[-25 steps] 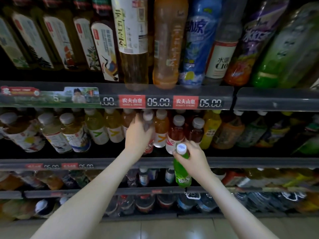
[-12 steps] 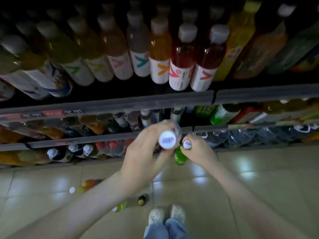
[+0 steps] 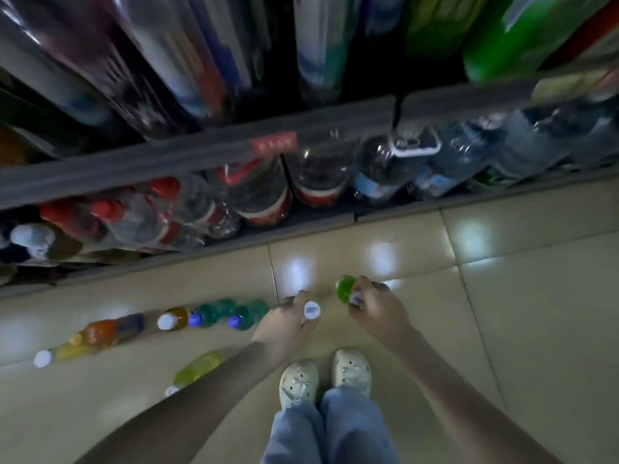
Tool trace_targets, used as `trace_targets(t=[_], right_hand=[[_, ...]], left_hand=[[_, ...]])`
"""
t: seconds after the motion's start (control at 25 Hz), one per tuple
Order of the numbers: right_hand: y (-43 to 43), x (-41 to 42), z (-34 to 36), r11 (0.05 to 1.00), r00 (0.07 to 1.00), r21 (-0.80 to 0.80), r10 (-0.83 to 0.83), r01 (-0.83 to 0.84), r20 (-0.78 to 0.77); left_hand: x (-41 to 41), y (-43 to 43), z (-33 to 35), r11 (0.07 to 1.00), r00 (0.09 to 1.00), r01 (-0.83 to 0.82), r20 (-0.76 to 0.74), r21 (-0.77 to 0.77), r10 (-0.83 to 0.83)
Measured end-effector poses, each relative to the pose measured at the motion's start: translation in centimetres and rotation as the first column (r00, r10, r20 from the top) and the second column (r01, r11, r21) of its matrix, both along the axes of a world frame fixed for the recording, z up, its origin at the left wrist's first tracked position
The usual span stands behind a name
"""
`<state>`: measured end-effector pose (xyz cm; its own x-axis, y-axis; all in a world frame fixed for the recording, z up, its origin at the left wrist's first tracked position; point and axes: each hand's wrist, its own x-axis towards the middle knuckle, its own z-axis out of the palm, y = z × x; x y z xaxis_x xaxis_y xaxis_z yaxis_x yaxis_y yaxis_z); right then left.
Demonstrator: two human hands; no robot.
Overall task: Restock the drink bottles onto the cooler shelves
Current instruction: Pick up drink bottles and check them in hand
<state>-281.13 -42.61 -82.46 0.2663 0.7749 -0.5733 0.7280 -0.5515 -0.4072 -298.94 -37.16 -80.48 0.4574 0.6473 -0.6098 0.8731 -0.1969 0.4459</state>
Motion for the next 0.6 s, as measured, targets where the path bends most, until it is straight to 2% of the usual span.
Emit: trace_targets(t=[0.16, 0.28, 0.4, 0.6], right_hand=[[-2.3, -0.9, -10.8, 0.995, 0.998, -0.091, -0.053, 0.051, -0.022], [-4.0, -1.5, -14.9, 0.993, 0.999, -0.105, -0.051, 0.052, 0.016], [-6.0, -2.2, -16.2, 0.993, 0.995, -0.114, -0.001, 0.013, 0.103], [-6.5, -3.1, -13.1, 0.929, 0.987, -0.357, 0.136, -0.096, 0.09]], left_hand=[[-1.2, -1.3, -13.6, 0.994, 0.99, 0.088, -0.109, -0.066, -0.095], [-1.7, -2.4, -18.7, 0.991, 0.982, 0.123, -0.135, -0.05, -0.129], [-1.5, -4.0, -19.8, 0.987, 0.976, 0.158, -0.147, -0.029, -0.161], [-1.7, -4.3, -16.2, 0.981, 0.961, 0.179, -0.199, -0.073, -0.19]])
